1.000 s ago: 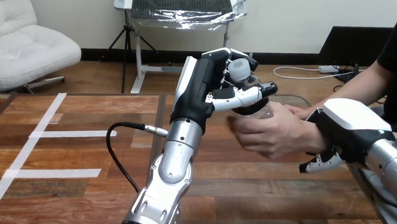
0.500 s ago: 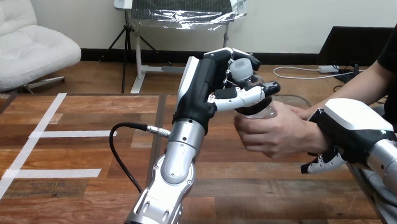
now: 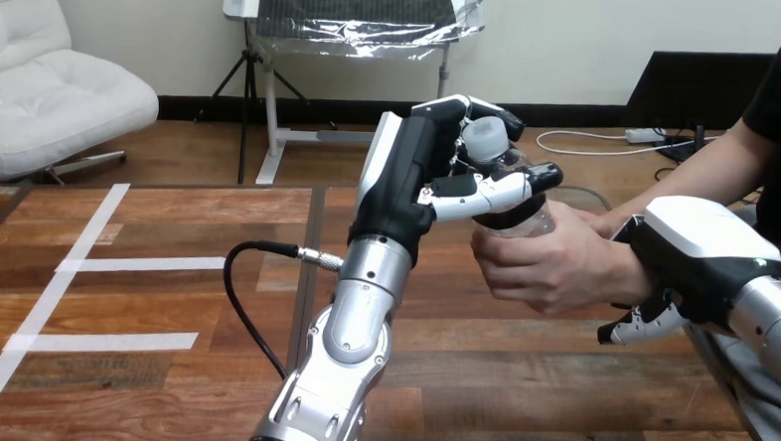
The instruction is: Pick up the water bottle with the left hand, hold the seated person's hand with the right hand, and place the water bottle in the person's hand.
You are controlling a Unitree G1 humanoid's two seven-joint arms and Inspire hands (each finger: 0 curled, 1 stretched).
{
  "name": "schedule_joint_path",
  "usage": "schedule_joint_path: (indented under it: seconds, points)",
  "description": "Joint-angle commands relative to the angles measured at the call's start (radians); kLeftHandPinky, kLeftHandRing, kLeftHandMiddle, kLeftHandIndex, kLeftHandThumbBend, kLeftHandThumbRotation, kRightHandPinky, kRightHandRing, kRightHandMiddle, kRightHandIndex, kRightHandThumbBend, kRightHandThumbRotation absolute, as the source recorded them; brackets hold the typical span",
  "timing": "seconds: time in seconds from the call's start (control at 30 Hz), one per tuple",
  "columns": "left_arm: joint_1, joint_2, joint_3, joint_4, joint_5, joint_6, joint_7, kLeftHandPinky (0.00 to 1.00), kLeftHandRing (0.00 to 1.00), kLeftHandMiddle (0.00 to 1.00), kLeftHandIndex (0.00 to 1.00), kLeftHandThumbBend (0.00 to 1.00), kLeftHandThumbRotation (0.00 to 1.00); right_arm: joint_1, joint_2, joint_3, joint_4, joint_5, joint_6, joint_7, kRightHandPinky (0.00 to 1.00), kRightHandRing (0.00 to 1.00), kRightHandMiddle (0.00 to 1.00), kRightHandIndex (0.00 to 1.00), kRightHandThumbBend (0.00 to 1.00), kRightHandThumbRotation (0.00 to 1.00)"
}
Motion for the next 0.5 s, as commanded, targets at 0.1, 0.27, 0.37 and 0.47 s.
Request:
schedule_joint_path:
  seconds: [0.1,0.27,0.37,0.47]
  points:
    - [-0.035,-0.038,-0.024,-0.045,0.006,-0.026,-0.007,0.39,0.4,0.43,0.48,0.63,0.0,-0.031,-0.055,-0.058,-0.02,-0.005,-0.008,-0.011,0.14,0.2,0.27,0.3,0.75,0.0]
    - [-0.035,-0.037,-0.022,-0.043,0.005,-0.029,-0.002,0.39,0.4,0.43,0.48,0.63,0.0,-0.035,-0.057,-0.048,-0.015,-0.029,-0.003,-0.017,0.15,0.21,0.28,0.31,0.77,0.0]
    - [-0.036,-0.034,-0.023,-0.04,0.008,-0.034,0.001,0.39,0.41,0.44,0.48,0.63,0.0,-0.04,-0.059,-0.036,-0.013,-0.056,0.01,-0.012,0.17,0.25,0.34,0.37,0.77,0.0]
    - [-0.038,-0.03,-0.026,-0.039,0.01,-0.033,-0.001,0.4,0.43,0.46,0.5,0.64,0.0,-0.044,-0.059,-0.028,-0.013,-0.08,0.023,-0.007,0.23,0.32,0.42,0.44,0.79,0.0]
